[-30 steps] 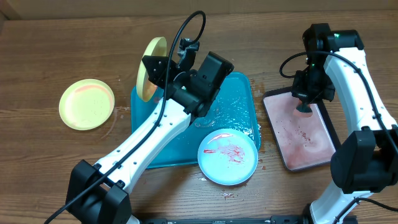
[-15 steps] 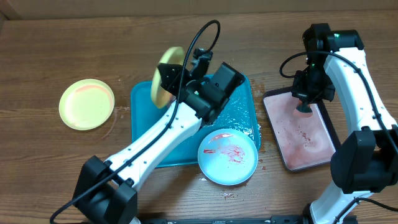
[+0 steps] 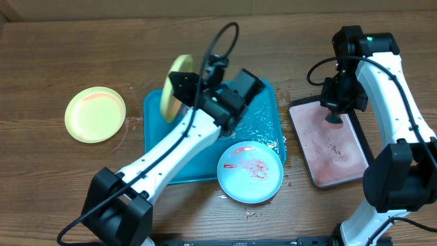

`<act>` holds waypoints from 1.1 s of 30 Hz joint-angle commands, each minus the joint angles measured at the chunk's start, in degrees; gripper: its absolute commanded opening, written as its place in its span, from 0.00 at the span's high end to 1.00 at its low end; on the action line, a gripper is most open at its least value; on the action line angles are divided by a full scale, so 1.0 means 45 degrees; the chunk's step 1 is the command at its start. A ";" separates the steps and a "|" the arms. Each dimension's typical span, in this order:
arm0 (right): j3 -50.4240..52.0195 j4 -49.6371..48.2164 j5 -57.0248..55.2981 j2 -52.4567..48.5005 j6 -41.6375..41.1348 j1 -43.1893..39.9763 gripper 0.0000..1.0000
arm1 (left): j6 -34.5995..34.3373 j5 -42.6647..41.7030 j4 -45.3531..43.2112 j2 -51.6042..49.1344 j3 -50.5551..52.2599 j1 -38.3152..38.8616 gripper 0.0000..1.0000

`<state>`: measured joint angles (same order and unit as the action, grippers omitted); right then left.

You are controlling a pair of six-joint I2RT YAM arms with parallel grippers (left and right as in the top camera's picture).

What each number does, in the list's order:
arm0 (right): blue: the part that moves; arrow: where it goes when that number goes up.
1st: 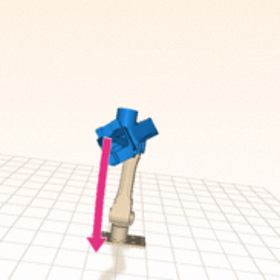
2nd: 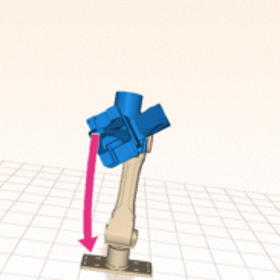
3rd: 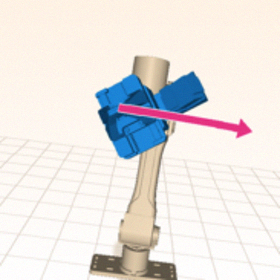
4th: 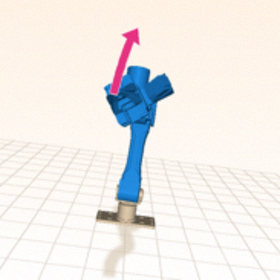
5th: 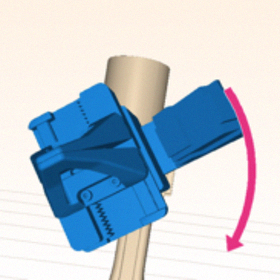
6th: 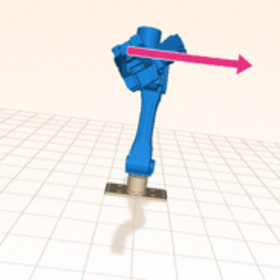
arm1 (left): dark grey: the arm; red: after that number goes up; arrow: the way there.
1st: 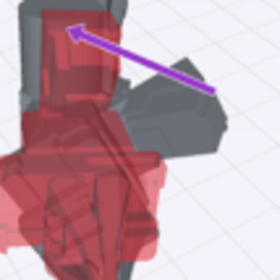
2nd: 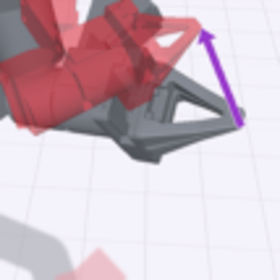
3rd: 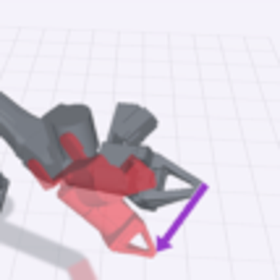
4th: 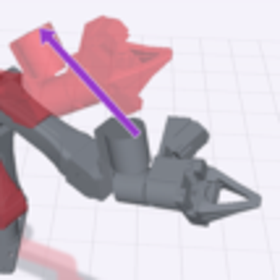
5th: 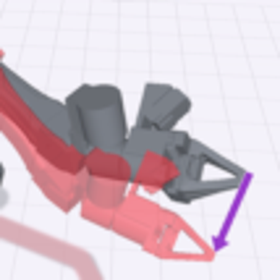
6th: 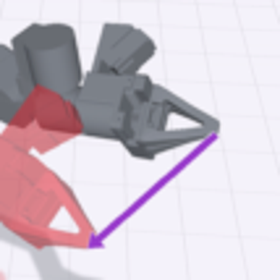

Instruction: Clean dirty plates on tray and stack at the side

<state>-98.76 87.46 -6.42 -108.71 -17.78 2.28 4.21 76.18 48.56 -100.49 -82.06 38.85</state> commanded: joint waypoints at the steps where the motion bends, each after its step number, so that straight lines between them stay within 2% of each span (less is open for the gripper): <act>1: 0.0039 -0.0053 -0.0131 0.0126 -0.0049 -0.0049 0.96 | 0.0155 -0.4444 0.0287 0.0680 -0.0112 0.0073 0.96; 2: 0.0039 -0.0049 -0.0136 0.0126 -0.0049 -0.0049 0.96 | -0.0112 -0.4906 0.0272 0.0816 -0.0112 0.0078 0.96; 3: 0.0044 -0.0049 -0.0136 0.0126 -0.0049 -0.0049 0.96 | -0.0661 -0.4503 0.0219 0.0889 -0.0112 0.0073 0.96; 6: 0.0044 -0.0039 -0.0136 0.0126 -0.0053 -0.0049 0.96 | -0.1666 -0.0175 0.0204 0.0748 -0.0112 -0.0044 0.96; 8: 0.0039 -0.0049 -0.0136 0.0126 -0.0053 -0.0049 0.96 | -0.1525 0.2720 0.0058 0.0554 -0.0112 -0.0199 0.96; 9: 0.0044 -0.0073 -0.0131 0.0126 -0.0053 -0.0049 0.96 | -0.0947 0.2948 0.0024 0.0529 -0.0112 -0.0272 0.96; 10: 0.0039 -0.0092 -0.0131 0.0126 -0.0053 -0.0049 0.96 | -0.0010 0.2030 0.0102 0.0544 -0.0112 -0.0321 0.96; 12: 0.0039 -0.0136 -0.0131 0.0126 -0.0053 -0.0049 0.96 | 0.1059 -0.1540 0.0287 0.0850 -0.0112 -0.0291 0.96; 13: 0.0039 -0.0131 -0.0131 0.0126 -0.0049 -0.0049 0.96 | 0.1117 -0.3657 0.0452 0.1073 -0.0121 -0.0223 0.96; 14: 0.0039 -0.0126 -0.0131 0.0126 -0.0053 -0.0049 0.96 | 0.1001 -0.4745 0.0457 0.1205 -0.0121 -0.0194 0.96; 15: 0.0039 -0.0121 -0.0131 0.0126 -0.0049 -0.0049 0.96 | 0.0359 -0.4998 0.0461 0.1331 -0.0121 -0.0136 0.96; 18: 0.0039 -0.0126 -0.0131 0.0126 -0.0049 -0.0049 0.96 | -0.1865 -0.0889 0.0549 0.1248 -0.0121 -0.0136 0.96; 19: 0.0039 -0.0131 -0.0131 0.0126 -0.0053 -0.0049 0.96 | -0.1792 0.0510 0.0549 0.1141 -0.0121 -0.0180 0.96; 21: 0.0039 -0.0131 -0.0131 0.0126 -0.0053 -0.0049 0.96 | -0.0729 0.0913 0.0554 0.1020 -0.0121 -0.0248 0.96; 23: 0.0044 -0.0151 -0.0131 0.0126 -0.0049 -0.0049 0.96 | 0.0151 -0.1137 0.0695 0.1137 -0.0165 -0.0248 0.96; 24: 0.0039 -0.0175 -0.0131 0.0126 -0.0049 -0.0049 0.96 | 0.0209 -0.3264 0.0937 0.1287 -0.0257 -0.0209 0.96; 26: 0.0039 -0.0185 -0.0136 0.0126 -0.0049 -0.0049 0.96 | -0.0170 -0.7679 0.0855 0.1651 -0.0345 -0.0219 0.96; 27: 0.0039 -0.0180 -0.0131 0.0126 -0.0049 -0.0049 0.96 | -0.1010 -0.8335 0.0641 0.1753 -0.0345 -0.0296 0.96; 28: 0.0039 -0.0175 -0.0131 0.0126 -0.0049 -0.0049 0.96 | -0.1647 -0.7397 0.0622 0.1753 -0.0345 -0.0296 0.96; 30: 0.0039 -0.0160 -0.0136 0.0126 -0.0049 -0.0049 0.96 | -0.3143 -0.3240 0.0947 0.1574 -0.0345 -0.0306 0.96; 32: 0.0039 -0.0146 -0.0131 0.0126 -0.0049 -0.0049 0.96 | -0.2900 0.0000 0.1277 0.1243 -0.0345 -0.0316 0.96; 33: 0.0039 -0.0155 -0.0131 0.0126 -0.0049 -0.0049 0.96 | -0.2341 0.0529 0.1307 0.1122 -0.0345 -0.0364 0.96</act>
<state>-98.76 86.96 -6.39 -108.71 -17.74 2.28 -3.90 62.50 54.04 -94.96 -82.24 37.95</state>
